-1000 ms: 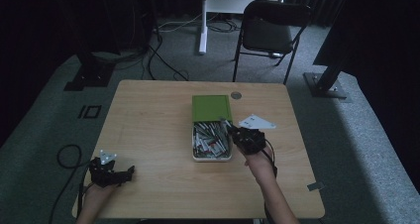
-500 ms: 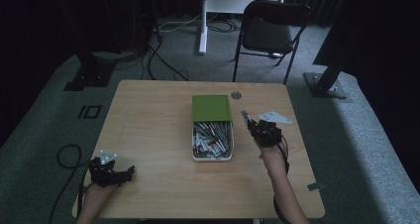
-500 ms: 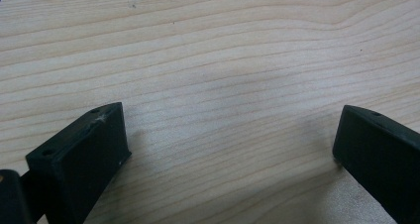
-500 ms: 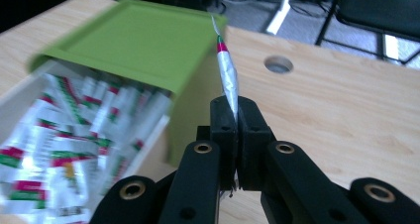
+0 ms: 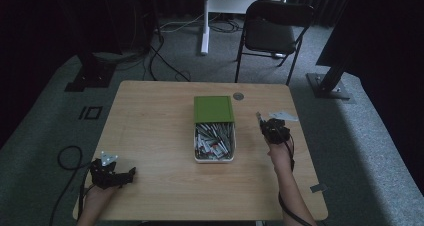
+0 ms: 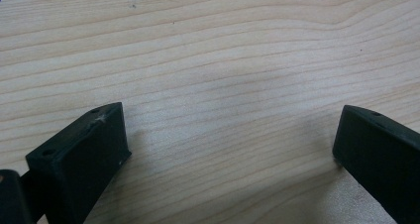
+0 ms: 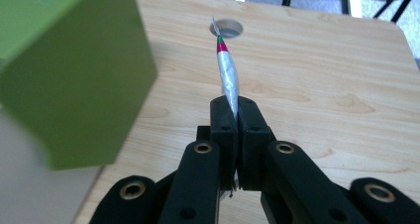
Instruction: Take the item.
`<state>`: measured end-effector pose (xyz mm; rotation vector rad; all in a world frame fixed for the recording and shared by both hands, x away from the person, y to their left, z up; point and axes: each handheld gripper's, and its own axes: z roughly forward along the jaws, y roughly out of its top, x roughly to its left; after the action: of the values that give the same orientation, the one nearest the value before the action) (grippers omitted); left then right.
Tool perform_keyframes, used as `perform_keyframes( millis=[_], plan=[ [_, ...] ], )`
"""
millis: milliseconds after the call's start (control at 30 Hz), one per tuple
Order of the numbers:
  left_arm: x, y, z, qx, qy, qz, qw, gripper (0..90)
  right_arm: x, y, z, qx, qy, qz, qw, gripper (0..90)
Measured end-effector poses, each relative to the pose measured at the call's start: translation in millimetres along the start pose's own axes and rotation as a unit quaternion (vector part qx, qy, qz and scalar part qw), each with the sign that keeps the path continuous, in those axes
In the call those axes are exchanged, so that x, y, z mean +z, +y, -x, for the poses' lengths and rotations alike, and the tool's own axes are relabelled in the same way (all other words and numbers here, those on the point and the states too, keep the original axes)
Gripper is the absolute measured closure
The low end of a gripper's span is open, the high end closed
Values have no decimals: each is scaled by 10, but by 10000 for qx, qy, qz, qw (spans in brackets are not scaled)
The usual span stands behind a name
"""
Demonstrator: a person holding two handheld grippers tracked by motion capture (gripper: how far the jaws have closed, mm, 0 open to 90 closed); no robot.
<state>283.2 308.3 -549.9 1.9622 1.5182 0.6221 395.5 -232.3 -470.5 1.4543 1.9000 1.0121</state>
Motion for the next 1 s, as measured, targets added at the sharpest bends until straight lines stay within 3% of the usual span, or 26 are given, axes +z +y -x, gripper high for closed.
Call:
perform_keyframes(
  millis=[200,467,767,867,1000],
  plan=[
    [0,0,0,0,-1,0,10000,13,230,-38,93,-18,-266,-266,9993,881],
    [0,0,0,-3,0,0,10000,14,405,-131,44,-49,-347,-556,9978,881],
    [0,0,0,0,0,0,10000,13,471,-209,-172,-121,-135,-662,9976,872],
    [0,0,0,-1,0,1,10000,13,529,-278,-269,-134,80,-752,9970,847],
    [0,0,0,0,0,0,10000,13,566,-324,-289,-43,248,-731,9970,801]
  ],
)
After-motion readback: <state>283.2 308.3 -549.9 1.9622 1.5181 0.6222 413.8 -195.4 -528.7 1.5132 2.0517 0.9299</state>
